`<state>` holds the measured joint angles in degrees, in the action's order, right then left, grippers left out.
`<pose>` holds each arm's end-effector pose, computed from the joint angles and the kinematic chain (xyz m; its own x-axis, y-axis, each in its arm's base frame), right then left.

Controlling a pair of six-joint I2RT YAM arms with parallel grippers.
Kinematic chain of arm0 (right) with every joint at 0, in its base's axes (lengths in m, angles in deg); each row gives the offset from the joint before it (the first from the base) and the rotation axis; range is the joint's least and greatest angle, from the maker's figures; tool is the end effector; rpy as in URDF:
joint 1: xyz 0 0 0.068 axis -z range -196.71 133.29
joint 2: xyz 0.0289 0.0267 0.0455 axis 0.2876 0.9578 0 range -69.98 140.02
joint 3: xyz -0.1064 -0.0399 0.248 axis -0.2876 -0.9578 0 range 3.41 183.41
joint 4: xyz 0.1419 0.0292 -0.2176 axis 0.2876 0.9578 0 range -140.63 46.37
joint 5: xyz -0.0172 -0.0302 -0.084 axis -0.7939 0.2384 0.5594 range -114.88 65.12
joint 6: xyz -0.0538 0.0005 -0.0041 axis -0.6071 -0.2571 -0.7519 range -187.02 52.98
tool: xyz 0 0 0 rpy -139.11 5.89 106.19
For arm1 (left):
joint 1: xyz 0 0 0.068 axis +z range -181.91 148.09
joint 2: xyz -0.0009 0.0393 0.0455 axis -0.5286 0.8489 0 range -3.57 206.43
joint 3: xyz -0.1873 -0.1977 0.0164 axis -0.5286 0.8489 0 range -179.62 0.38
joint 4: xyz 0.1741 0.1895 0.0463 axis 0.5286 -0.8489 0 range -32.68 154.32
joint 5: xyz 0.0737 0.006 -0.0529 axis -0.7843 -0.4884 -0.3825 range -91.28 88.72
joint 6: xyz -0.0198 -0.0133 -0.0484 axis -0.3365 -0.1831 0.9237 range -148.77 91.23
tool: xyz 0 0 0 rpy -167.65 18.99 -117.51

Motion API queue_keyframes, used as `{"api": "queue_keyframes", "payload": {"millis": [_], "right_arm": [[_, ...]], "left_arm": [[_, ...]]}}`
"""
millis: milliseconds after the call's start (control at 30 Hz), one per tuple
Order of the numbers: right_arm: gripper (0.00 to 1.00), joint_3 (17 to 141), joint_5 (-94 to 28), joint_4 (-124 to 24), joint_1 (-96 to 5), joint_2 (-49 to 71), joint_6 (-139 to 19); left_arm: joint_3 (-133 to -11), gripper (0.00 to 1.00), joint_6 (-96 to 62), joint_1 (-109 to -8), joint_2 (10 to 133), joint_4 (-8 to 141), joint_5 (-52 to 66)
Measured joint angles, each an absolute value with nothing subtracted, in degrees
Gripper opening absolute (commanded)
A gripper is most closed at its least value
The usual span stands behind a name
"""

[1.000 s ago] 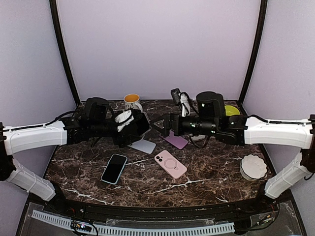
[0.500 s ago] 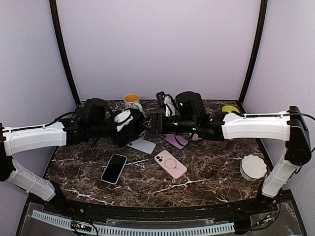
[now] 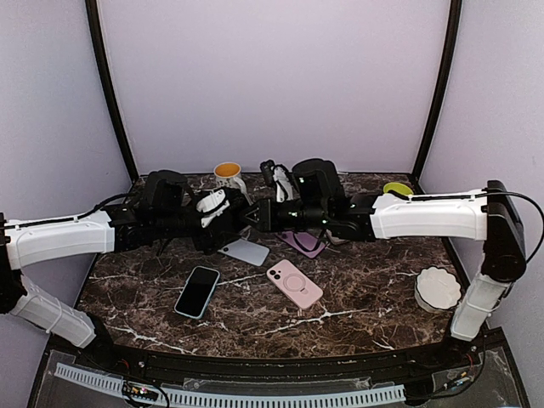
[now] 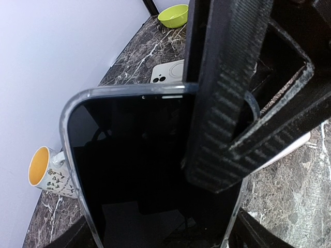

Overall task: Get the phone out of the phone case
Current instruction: Pass from the left arm to the right

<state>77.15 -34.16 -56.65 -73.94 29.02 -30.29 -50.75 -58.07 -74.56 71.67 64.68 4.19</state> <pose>0.2179 0.3490 0.2880 -0.6884 0.0209 -0.7250 -0.6245 0.4912 0.6072 0.2191 -0.2065 0.2794 0.1033 0.5673 -0.8170 0.7891 0.4533 0.4145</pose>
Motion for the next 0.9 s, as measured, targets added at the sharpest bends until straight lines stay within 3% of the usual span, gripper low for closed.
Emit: {"api": "queue_keyframes", "payload": {"millis": [200,300,433,500,533,567,900], "right_arm": [[0.10,77.6,-34.1,-56.6,-73.9,30.3,-31.2],[0.01,77.6,-34.1,-56.7,-73.9,30.4,-31.8],[0.00,77.7,-34.1,-57.1,-73.9,30.8,-32.3],[0.00,77.7,-34.3,-57.3,-73.9,31.1,-32.5],[0.00,77.8,-34.5,-57.4,-73.9,31.3,-32.6],[0.00,77.8,-34.8,-57.4,-73.9,31.4,-32.7],[0.00,79.1,-38.0,-53.8,-73.2,32.4,-37.3]], "left_arm": [[-50.8,0.55,-58.1,-74.6,71.7,64.1,4.1],[-50.8,0.55,-58.1,-74.6,71.7,63.8,4.0],[-50.7,0.70,-58.6,-74.6,71.7,63.7,3.7],[-50.4,0.83,-58.8,-74.6,71.6,63.7,3.4],[-50.2,0.95,-58.8,-74.6,71.5,63.7,3.2],[-50.0,0.98,-58.9,-74.6,71.4,63.7,3.1],[-48.1,0.99,-62.5,-74.8,66.2,65.8,1.4]]}}
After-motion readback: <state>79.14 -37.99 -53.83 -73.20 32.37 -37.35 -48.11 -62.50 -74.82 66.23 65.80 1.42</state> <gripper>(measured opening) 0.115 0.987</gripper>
